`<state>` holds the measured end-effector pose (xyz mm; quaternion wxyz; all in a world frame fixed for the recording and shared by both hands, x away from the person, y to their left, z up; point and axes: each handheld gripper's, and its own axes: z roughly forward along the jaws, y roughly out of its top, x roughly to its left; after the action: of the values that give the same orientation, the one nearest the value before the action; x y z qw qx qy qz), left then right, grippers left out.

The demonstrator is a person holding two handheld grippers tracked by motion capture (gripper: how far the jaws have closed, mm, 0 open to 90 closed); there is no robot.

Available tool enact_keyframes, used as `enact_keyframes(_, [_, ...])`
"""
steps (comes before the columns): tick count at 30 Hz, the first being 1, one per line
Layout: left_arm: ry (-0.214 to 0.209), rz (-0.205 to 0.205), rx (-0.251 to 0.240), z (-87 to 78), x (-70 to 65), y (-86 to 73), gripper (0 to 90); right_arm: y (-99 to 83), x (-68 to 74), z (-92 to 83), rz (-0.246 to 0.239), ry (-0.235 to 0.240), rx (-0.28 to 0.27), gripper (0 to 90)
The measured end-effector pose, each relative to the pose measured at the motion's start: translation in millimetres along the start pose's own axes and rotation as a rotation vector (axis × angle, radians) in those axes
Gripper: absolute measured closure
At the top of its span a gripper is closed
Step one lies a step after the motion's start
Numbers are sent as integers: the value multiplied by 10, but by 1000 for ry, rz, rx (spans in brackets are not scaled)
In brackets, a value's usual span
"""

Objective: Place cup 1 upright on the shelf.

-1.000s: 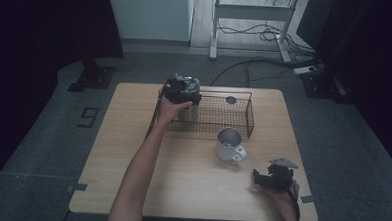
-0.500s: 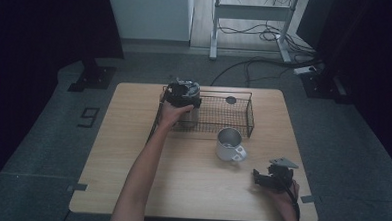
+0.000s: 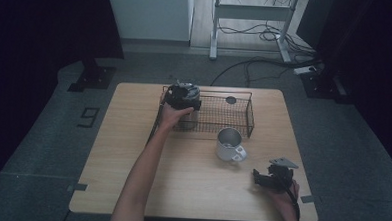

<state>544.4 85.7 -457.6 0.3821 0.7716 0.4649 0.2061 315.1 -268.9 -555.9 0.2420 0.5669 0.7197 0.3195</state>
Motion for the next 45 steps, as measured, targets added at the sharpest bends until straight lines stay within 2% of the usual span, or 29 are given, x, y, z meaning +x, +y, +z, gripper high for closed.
enact_keyframes(4, [5,11,-1,-9,-22,-17,38,0,0,0,-1,0,0,92])
enact_keyframes(17, [-9,-11,-34,-64,-15,-82,13,0,1,1,0,0,0,92])
enact_keyframes(20, [-3,-11,-54,-114,-11,-57,12,0,1,1,-1,-1,0,92])
enact_keyframes(34, [-13,1,-85,-324,17,-19,2,0,1,1,-1,-1,0,92])
enact_keyframes(45, [-20,1,-128,-584,17,-48,2,0,1,1,-1,-1,0,92])
